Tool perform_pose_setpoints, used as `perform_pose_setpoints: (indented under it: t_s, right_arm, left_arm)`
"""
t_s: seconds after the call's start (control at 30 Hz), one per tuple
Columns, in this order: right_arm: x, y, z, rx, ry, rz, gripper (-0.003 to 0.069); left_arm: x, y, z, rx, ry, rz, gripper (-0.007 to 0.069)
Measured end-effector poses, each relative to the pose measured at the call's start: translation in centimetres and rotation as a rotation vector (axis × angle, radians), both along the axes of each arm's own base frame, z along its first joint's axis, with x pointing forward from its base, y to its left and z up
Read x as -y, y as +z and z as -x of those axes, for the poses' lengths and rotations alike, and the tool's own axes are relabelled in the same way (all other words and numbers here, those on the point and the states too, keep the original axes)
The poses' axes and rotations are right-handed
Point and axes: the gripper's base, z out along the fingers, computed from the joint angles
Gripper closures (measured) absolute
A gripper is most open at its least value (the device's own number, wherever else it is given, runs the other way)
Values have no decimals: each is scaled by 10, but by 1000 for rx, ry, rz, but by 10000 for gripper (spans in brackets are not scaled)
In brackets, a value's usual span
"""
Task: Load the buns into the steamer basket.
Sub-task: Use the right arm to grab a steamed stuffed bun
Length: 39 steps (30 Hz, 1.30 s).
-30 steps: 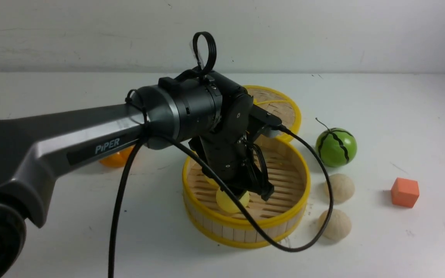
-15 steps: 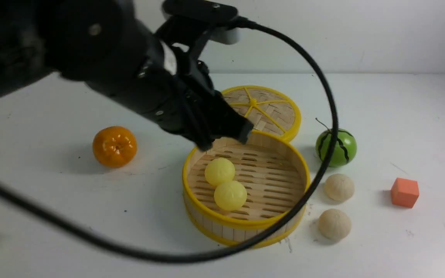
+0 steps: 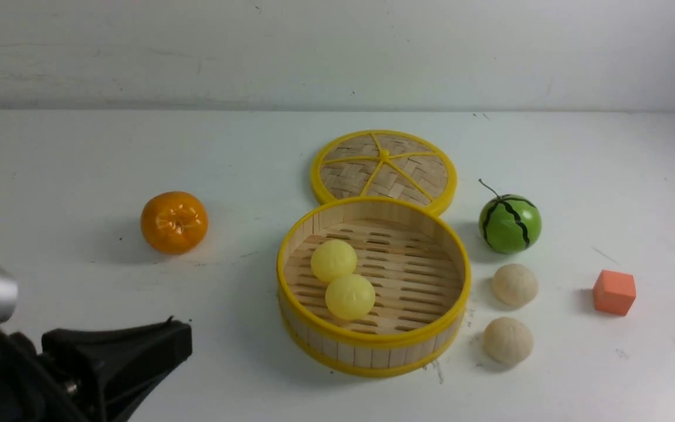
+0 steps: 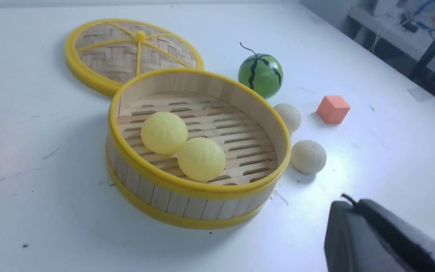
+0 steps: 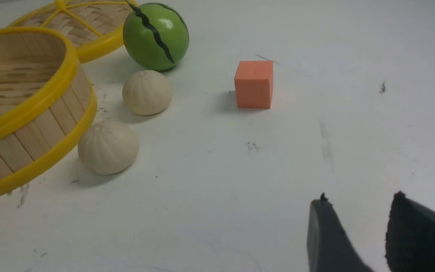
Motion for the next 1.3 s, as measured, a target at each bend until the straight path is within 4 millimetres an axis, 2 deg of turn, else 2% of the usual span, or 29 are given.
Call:
perform_pose_setpoints:
  t_s: [0.23,0.33,0.4,0.5,0.63,0.73,0.77,0.8,0.9,0.97,1.0,1.03,1.13,1.23,1.3]
  right_arm:
    - [0,0,0,3,0,-3,418]
    - [-2,1,-1,21,-1,-75,418]
    - [-6,5,-2,76,-10,-282,418]
    - [-8,14,-4,173,-16,-490,418]
    - [-7,27,-4,293,-18,-650,418]
    - [-9,42,-2,283,-10,-733,418]
    - [-12,61,-2,208,18,-711,418]
    - [-15,71,-3,150,37,-669,418]
    - [-25,107,-12,-151,147,-413,418]
    - [-32,123,-25,-365,231,-244,418]
    - [-36,125,-36,-493,263,-179,418]
    - [-36,128,-36,-482,271,-173,418]
    - [-47,129,-76,-734,307,-87,418]
    - [-55,127,-104,-818,317,-86,418]
    - [-66,121,-131,-880,350,-115,418]
  left_arm:
    - [-10,-27,11,0,9,2,638]
    - [-10,-32,12,-17,9,-7,638]
    - [-10,-35,12,-37,7,-18,638]
    - [-10,-38,12,-57,3,-33,638]
    - [-10,-40,13,-75,-2,-47,638]
    - [-10,-40,13,-76,-2,-48,638]
    - [-10,-40,13,-76,-2,-48,638]
    - [-10,-40,13,-76,-2,-48,638]
    - [-10,-40,13,-77,-2,-48,638]
    - [-10,-40,13,-77,-2,-49,638]
    - [-10,-40,13,-77,-2,-49,638]
    - [-10,-40,13,-77,-2,-49,638]
    - [-10,-40,13,-78,-2,-50,638]
    - [-10,-40,13,-78,-2,-50,638]
    - [-10,-40,13,-78,-2,-50,638]
